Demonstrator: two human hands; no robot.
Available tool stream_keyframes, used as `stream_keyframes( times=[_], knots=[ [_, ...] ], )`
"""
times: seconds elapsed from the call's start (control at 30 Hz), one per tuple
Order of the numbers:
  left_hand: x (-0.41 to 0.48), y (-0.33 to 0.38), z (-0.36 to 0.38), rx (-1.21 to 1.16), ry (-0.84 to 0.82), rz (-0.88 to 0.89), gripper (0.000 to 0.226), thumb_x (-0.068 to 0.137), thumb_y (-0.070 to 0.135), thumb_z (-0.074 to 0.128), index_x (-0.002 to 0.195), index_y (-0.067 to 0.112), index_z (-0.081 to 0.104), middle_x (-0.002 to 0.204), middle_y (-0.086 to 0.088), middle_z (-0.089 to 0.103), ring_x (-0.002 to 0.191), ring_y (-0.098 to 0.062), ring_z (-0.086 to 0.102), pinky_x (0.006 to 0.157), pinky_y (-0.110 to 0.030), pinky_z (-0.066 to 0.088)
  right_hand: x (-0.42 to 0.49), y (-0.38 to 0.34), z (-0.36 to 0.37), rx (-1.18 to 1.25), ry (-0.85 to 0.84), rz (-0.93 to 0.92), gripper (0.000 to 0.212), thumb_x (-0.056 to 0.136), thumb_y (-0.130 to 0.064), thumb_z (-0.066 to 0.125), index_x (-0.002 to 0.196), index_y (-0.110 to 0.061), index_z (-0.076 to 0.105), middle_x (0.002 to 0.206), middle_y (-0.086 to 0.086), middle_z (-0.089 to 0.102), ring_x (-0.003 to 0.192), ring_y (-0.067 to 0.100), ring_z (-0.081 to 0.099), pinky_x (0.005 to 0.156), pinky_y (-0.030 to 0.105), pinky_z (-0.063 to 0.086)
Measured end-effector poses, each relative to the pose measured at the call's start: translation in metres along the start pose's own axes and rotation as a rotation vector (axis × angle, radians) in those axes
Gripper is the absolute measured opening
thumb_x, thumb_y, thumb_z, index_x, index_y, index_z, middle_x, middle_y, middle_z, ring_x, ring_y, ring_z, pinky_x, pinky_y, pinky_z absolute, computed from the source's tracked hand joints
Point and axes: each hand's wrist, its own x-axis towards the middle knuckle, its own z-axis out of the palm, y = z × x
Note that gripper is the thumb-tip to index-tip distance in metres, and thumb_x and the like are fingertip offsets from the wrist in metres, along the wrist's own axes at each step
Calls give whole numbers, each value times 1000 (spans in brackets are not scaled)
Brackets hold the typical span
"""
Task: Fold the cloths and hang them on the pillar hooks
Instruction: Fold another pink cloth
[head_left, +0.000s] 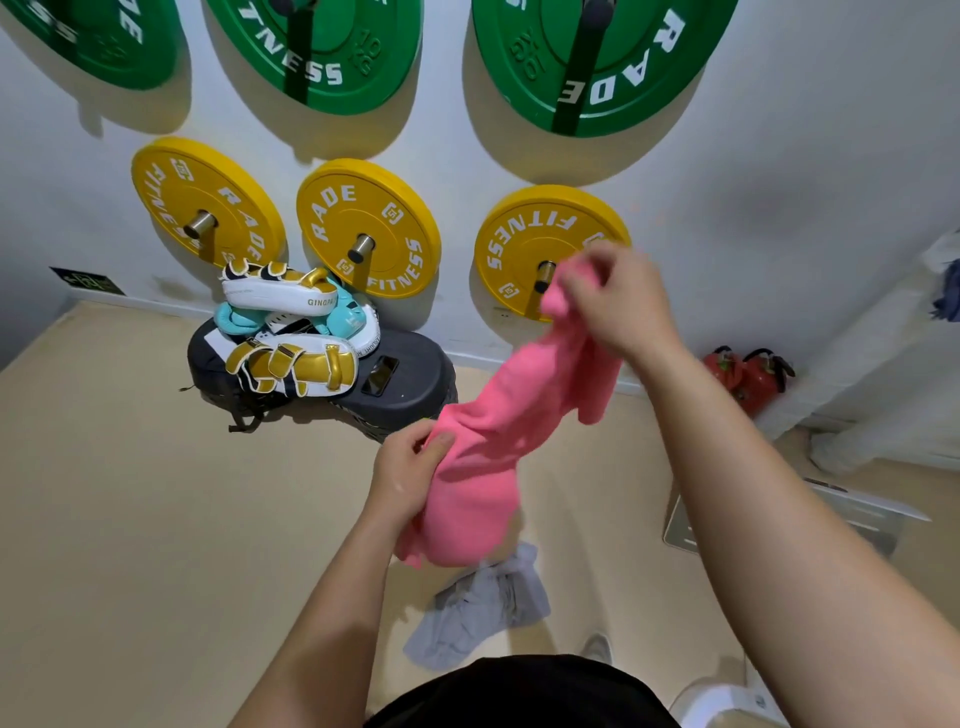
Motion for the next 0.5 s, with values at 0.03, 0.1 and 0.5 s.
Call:
stream_keyframes(
  times=[0.03,0.1,0.5],
  knots=[
    [3,10,-3,34,-20,46,24,88,38,60,86,18,73,78,-3,69,72,-15,59,71,-35,47,-16,9,12,-77,-162,-1,13,87,-21,63,95,-23,72,77,-8,64,73,8,55,68,25,40],
    [7,27,-6,121,-55,117,26,88,42,60,87,20,73,75,0,68,74,-18,61,73,-37,48,-49,23,39,-97,-432,-21,32,87,-21,64,118,-27,68,74,-6,63,69,10,54,68,26,42],
    [7,31,-25,318,-236,118,15,89,42,64,75,40,68,67,11,64,66,-8,56,65,-37,47,-88,20,85,94,-688,-141,13,89,-27,64,99,-29,72,89,-18,68,81,2,59,79,23,49]
  ],
)
